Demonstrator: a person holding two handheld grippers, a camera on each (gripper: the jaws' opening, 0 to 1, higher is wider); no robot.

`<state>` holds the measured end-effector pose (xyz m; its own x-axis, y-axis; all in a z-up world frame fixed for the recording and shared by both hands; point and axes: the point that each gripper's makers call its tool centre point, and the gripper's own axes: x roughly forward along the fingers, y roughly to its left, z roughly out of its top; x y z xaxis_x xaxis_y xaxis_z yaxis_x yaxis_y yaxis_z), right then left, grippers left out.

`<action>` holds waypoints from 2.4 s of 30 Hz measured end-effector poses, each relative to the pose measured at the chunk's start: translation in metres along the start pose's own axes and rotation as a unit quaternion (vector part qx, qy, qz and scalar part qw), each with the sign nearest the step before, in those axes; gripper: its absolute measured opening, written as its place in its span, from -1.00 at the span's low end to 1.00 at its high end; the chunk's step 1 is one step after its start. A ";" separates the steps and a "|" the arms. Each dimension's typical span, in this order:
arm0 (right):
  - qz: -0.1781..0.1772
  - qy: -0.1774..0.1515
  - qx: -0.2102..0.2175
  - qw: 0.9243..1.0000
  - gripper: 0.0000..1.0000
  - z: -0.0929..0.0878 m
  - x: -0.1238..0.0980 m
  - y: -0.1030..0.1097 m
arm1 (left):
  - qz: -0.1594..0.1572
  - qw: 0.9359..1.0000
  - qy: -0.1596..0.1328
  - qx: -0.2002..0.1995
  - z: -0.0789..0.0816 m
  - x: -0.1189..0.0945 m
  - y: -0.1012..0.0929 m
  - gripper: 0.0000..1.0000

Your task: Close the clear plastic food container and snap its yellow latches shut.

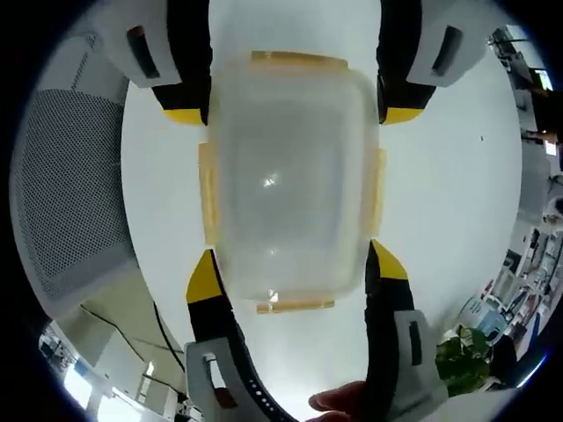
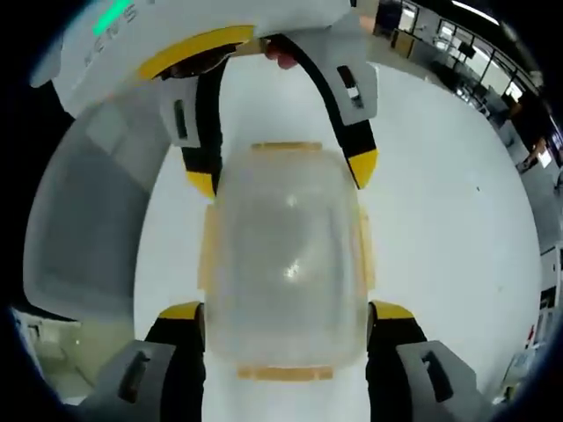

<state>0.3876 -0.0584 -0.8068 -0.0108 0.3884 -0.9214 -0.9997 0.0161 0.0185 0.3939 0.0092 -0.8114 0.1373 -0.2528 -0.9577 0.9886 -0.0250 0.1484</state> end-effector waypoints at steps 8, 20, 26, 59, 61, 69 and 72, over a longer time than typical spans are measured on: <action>-0.003 -0.011 0.001 1.000 0.48 0.001 0.000 0.000 | 0.003 1.000 0.006 -0.003 -0.001 -0.001 0.000 0.53; -0.002 0.003 0.000 1.000 0.48 0.000 0.001 -0.001 | 0.006 1.000 0.001 -0.004 -0.001 0.000 0.000 0.52; -0.004 0.006 0.002 1.000 0.48 0.001 0.001 -0.001 | 0.007 1.000 -0.003 -0.006 -0.001 0.000 0.000 0.51; -0.005 -0.003 0.002 1.000 0.48 0.071 0.032 -0.001 | 0.007 1.000 0.019 -0.001 -0.076 -0.018 0.000 0.52; -0.006 -0.002 0.002 1.000 0.48 0.074 0.032 -0.001 | 0.007 1.000 0.018 -0.001 -0.079 -0.018 0.000 0.52; -0.007 0.007 0.003 1.000 0.48 0.082 0.037 0.000 | 0.007 1.000 0.015 -0.001 -0.088 -0.020 -0.001 0.52; -0.007 0.008 0.003 1.000 0.48 0.086 0.038 0.000 | 0.008 1.000 0.015 0.000 -0.092 -0.021 -0.002 0.52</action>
<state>0.3888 0.0359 -0.8082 0.0029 0.3729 -0.9279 -0.9996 0.0272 0.0078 0.3945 0.1036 -0.8145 0.1559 -0.2237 -0.9621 0.9861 -0.0208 0.1646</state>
